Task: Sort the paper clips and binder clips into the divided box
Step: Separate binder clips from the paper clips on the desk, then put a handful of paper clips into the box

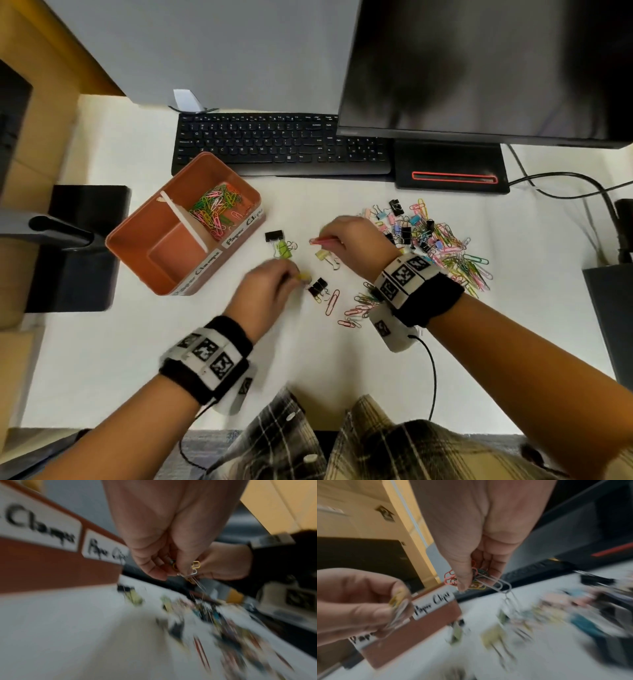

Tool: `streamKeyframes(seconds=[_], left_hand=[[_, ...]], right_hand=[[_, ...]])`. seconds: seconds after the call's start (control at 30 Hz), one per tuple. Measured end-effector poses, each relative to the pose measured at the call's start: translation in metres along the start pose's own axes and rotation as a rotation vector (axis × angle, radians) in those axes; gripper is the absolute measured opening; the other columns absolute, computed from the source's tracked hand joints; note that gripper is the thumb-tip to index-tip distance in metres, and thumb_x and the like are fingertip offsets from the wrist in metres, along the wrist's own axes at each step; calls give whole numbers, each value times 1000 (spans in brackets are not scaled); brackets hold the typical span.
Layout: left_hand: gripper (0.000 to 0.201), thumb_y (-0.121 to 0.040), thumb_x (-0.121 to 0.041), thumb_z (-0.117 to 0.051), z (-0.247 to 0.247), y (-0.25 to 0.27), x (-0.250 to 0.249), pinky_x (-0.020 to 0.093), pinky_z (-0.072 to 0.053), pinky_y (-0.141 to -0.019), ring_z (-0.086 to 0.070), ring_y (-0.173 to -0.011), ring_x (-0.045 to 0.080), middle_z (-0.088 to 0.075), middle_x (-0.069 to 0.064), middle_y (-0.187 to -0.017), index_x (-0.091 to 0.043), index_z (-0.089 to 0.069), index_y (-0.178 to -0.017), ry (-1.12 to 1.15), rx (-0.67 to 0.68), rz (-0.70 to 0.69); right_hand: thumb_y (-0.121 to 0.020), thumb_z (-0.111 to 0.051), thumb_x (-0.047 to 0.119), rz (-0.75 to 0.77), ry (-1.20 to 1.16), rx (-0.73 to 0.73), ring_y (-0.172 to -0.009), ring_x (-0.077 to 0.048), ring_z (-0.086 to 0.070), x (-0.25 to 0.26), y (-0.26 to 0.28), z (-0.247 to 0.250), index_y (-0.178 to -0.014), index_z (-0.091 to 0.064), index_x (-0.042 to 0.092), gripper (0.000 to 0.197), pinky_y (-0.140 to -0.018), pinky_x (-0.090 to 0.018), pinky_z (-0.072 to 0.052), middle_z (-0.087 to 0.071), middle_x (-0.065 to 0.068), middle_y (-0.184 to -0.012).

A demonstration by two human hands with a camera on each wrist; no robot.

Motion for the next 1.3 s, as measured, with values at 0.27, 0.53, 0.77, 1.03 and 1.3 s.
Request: streamKeyframes(seconds=[0.27,0.53,0.77,1.03,1.3], left_hand=[[9,-81,-18,-67,137,-47,49,23,-43,-74,-56,-74,9,-66,0,-83,-16,-63,-89,1,-366,395],[21,-85,-18,-61,132,-27,41,28,-48,-88,-61,-93,14,-65,1,-104,-21,-62,-107,-42,-329,252],[13,-86,-34,-61,18,1,9,23,-46,-61,-56,-60,1,-64,-7,-71,-21,-64,-85,65,196,146],[46,-81,-42,-64,-79,10,7,23,-39,-81,-57,-94,22,-58,8,-109,-11,-55,-113,-80,385,281],[64,-73,-35,-74,-102,-4,-1,33,-38,-98,-46,-112,28,-44,8,-123,-14,-47,-126,-144,235,301]], right_hand=[[-85,-62,19,132,-213,-191,-87,-18,-60,119,-94,21,-97,-68,16,14,-84,-32,-48,-67,-4,-93],[-92,-55,27,10,-341,-172,-94,-12,-62,85,-87,16,-120,-56,16,30,-84,-24,-49,-65,-2,-114],[-90,-57,31,-102,-176,-8,-72,1,-54,-6,9,-2,-104,-63,20,19,-66,-13,-43,-61,12,-84],[-79,-71,31,-194,-180,233,-68,1,-48,-69,92,-49,-110,-62,18,35,-71,-17,-36,-55,11,-85],[-72,-77,35,-194,-31,182,-122,-20,-43,-92,96,-54,-135,-41,22,73,-101,-32,-39,-43,-5,-135]])
Point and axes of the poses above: each hand's wrist, its own y-axis away from the middle knuckle, its own z-axis out of the back of the hand, x = y × z, the point moved 5 cm from there along -y, towards the middle knuckle
